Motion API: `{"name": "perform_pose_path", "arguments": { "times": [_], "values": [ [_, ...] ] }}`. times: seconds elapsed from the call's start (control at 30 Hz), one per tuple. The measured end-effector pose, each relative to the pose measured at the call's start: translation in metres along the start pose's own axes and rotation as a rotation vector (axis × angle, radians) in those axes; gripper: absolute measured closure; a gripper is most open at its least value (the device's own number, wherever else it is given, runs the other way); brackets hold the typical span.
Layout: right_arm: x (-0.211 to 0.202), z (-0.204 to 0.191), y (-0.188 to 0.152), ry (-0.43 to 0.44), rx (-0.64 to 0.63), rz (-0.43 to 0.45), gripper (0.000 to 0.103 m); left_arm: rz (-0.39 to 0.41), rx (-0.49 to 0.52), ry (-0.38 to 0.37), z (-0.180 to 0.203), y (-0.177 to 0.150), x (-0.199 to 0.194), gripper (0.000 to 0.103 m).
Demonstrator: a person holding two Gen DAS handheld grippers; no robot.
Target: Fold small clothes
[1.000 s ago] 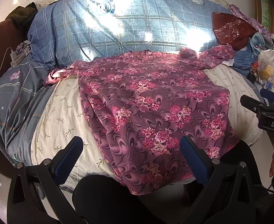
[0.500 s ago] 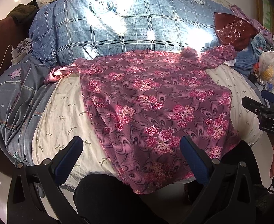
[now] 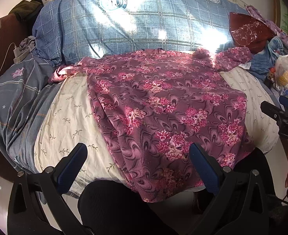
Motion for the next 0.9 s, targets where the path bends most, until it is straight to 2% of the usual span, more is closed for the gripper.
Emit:
{"name": "perform_pose_path", "arguments": {
  "times": [0.9],
  "values": [
    [0.013,0.003,-0.009,0.038,0.014,-0.049,0.000,-0.043,-0.007,0.020,-0.001,-0.006,0.015,0.000]
  ]
}}
Point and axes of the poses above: each gripper's, at about its wrist camera, not at the fingertips, and x roughly the way its jaws point, z to its right, y to its top, the point moved 10 cm from there along x, roughly the way its jaws point, and after that the axes turned 15 degrees about -y, right-handed, at the moved point
